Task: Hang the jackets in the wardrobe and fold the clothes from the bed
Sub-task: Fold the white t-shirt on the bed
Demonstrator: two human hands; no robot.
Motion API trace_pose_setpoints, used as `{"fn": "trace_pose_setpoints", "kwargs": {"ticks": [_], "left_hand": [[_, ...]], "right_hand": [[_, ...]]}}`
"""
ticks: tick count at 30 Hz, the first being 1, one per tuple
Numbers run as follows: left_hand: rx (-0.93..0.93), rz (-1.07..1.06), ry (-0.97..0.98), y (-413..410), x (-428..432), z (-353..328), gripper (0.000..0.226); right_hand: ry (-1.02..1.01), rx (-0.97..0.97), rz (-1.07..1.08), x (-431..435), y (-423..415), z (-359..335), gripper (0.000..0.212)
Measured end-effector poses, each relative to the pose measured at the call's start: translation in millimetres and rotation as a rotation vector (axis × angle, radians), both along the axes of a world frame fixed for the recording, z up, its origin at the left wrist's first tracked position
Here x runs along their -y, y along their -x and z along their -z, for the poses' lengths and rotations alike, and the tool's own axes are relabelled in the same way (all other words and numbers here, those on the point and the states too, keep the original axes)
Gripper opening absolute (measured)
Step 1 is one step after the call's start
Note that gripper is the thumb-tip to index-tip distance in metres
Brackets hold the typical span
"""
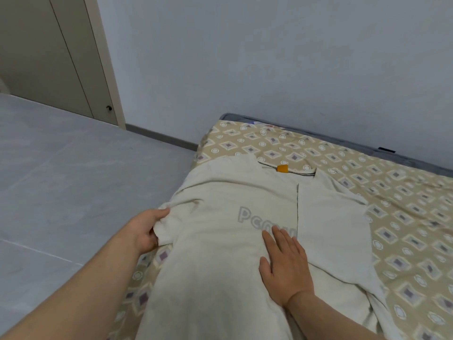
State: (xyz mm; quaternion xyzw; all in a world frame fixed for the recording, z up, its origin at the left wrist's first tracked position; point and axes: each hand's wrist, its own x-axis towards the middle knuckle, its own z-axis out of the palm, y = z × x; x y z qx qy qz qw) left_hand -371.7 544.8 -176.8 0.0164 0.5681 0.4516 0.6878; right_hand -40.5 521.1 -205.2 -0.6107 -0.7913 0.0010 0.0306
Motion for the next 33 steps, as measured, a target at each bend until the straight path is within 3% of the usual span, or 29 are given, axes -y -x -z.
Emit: {"fn": "trace_pose_setpoints", "kwargs": {"ticks": [6, 9, 11, 13, 15, 16, 19, 23, 29, 33], "left_hand": [[-0.311, -0.363, -0.267, 24, -51, -38, 0.016], [-0.471, -0.374, -0.16, 43, -52, -24, 0.026], [-0.448, -0.32, -0.012, 31, -34, -15, 0.017], [-0.289, -0.187, 0.155, 9, -16, -3, 0.04], [-0.119, -0.042, 0.158, -14, -3, 8, 0.063], [-0.105, 0.017, 0.099, -23, 1, 5, 0.062], [-0.23, 0.12, 0.007, -37, -3, -5, 0.046], [-0.311, 0.246, 0.037, -37, -4, -18, 0.052], [-0.334, -0.197, -0.103, -36, -24, -18, 0.044], [-0.521, -0.31, -0.336, -56, -45, -44, 0.047]], "right_hand": [[-0.004, -0.029, -0.004, -1, 0, 3, 0.062], [0.012, -0.027, 0.0, 0, 0, 2, 0.062], [0.023, -0.029, 0.007, 0, 0, 0, 0.061], [0.022, -0.027, 0.009, 0, 1, 0, 0.061], [0.016, -0.026, 0.007, 0, 1, 0, 0.061], [0.013, -0.025, 0.006, -1, 0, 1, 0.061], [0.011, -0.023, 0.004, -1, -1, 2, 0.062], [0.027, -0.019, 0.011, 0, 0, 1, 0.061], [0.03, -0.014, 0.013, 0, 0, 1, 0.061], [0.022, -0.003, 0.013, -1, -2, 2, 0.061]]}}
